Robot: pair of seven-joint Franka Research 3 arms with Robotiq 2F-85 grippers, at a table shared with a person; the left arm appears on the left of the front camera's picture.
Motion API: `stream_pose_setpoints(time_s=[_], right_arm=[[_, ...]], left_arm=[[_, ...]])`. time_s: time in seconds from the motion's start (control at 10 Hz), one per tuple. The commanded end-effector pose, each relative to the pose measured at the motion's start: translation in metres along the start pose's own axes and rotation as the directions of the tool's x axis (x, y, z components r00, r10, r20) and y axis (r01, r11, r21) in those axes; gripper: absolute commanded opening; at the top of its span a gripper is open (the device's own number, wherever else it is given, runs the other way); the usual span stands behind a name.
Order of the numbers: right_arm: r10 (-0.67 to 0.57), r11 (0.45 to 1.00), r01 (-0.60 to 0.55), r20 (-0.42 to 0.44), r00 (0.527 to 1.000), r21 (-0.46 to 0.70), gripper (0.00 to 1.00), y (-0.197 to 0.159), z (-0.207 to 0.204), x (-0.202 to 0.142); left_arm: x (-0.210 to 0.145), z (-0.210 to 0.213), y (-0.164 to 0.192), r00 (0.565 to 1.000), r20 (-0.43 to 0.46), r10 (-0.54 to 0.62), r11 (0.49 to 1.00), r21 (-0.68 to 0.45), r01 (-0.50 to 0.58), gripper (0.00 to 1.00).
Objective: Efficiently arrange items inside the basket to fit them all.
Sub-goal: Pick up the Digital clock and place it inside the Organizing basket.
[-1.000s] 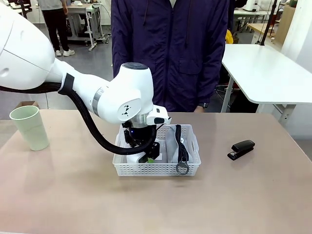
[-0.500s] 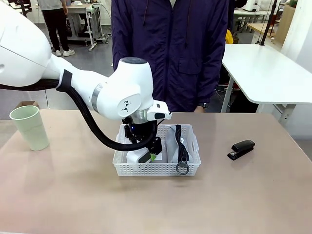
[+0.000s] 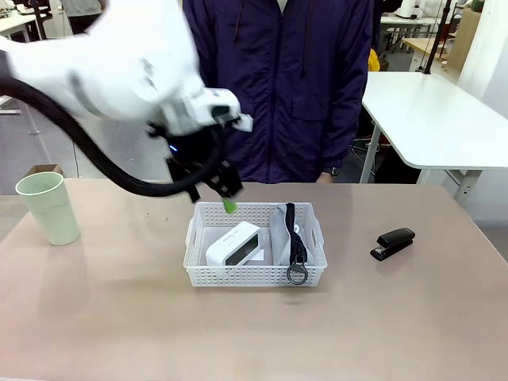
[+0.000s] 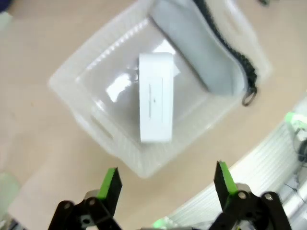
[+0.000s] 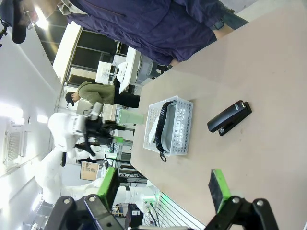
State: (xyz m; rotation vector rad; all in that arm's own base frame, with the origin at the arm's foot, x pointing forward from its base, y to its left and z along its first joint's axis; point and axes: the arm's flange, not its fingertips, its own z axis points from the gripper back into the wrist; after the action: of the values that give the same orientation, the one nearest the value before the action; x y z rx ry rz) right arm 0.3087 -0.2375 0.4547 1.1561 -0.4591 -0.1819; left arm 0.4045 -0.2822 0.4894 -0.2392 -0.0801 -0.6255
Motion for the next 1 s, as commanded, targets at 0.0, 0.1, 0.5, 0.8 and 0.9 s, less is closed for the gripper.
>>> stream_pose_setpoints(time_s=[0.0,0.1,0.5,0.8,0.9], right_arm=[[0.027,0.999,-0.028,0.018,0.999,0.026,1.0,0.001,-0.001,0.002],[0.027,0.999,-0.028,0.018,0.999,0.026,1.0,0.001,-0.001,0.002],[0.027,0.999,-0.028,0.018,0.999,0.026,1.0,0.001,-0.001,0.002],[0.027,0.999,-0.028,0.018,0.999,0.026,1.0,0.001,-0.001,0.002],[0.027,0.999,-0.028,0.018,0.999,0.026,1.0,0.001,-0.001,0.002]], left_arm=[[-0.059,0.048,0.056,0.99,0.06,0.131,0.983,-0.136,-0.122,1.0],[-0.085,0.065,0.087,0.974,0.085,0.209,0.961,-0.201,-0.189,1.0],[-0.215,0.09,0.226,0.727,0.192,0.66,0.682,-0.561,-0.47,1.0],[-0.268,0.054,0.273,0.609,0.229,0.76,0.534,-0.753,-0.384,1.0],[-0.27,0.046,0.278,0.609,0.201,0.767,0.502,-0.78,-0.375,1.0]])
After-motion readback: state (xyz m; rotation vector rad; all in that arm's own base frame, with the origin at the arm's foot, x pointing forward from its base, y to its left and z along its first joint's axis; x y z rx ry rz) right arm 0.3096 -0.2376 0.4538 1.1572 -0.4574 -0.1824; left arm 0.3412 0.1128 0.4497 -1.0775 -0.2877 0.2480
